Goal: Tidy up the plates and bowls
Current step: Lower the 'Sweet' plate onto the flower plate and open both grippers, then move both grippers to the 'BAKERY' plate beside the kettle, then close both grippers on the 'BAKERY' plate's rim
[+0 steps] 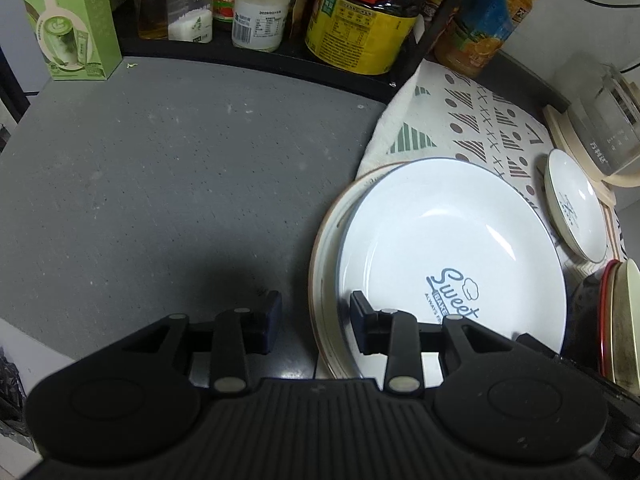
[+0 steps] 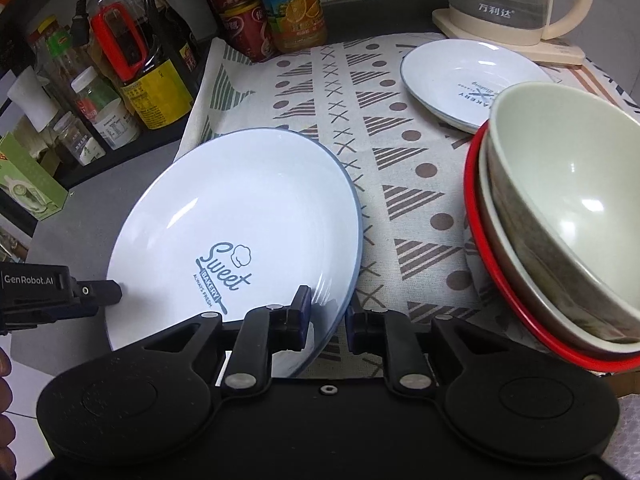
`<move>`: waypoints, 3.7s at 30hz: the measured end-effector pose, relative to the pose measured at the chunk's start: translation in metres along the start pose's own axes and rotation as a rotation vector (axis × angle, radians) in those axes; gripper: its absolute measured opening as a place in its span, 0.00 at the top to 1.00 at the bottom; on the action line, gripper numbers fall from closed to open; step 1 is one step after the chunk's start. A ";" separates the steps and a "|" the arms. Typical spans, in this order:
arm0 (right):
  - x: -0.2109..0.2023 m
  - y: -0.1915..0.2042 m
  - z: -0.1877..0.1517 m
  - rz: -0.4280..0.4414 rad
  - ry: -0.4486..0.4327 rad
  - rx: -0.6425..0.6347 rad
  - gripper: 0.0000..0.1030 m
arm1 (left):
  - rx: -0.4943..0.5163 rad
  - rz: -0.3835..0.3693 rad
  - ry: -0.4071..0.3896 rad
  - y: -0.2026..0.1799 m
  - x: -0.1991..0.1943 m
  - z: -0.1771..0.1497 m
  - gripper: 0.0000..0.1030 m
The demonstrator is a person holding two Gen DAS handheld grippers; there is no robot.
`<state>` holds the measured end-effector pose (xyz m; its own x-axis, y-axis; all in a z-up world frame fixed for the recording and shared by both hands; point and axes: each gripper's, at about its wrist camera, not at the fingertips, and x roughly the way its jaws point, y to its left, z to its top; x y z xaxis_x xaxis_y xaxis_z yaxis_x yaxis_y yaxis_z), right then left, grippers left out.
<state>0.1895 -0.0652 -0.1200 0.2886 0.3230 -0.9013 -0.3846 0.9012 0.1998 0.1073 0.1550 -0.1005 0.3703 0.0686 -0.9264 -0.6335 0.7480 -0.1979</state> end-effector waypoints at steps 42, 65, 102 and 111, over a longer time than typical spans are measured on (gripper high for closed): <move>-0.063 -0.034 0.102 -0.111 -0.311 0.114 0.01 | 0.177 -0.202 -0.158 -0.102 -0.008 0.101 0.18; -0.071 -0.106 0.108 -0.208 -0.298 0.331 0.01 | 0.380 -0.310 -0.041 -0.191 0.026 0.119 0.09; 0.055 -0.232 0.169 -0.002 0.102 0.181 0.41 | 0.190 -0.194 0.104 -0.257 0.130 0.099 0.31; 0.084 -0.229 0.167 0.069 0.191 0.137 0.59 | 0.120 -0.191 0.148 -0.255 0.148 0.091 0.53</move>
<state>0.4485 -0.1963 -0.1767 0.0899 0.3364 -0.9374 -0.2711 0.9139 0.3020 0.3854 0.0340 -0.1579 0.3667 -0.1724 -0.9142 -0.4735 0.8113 -0.3429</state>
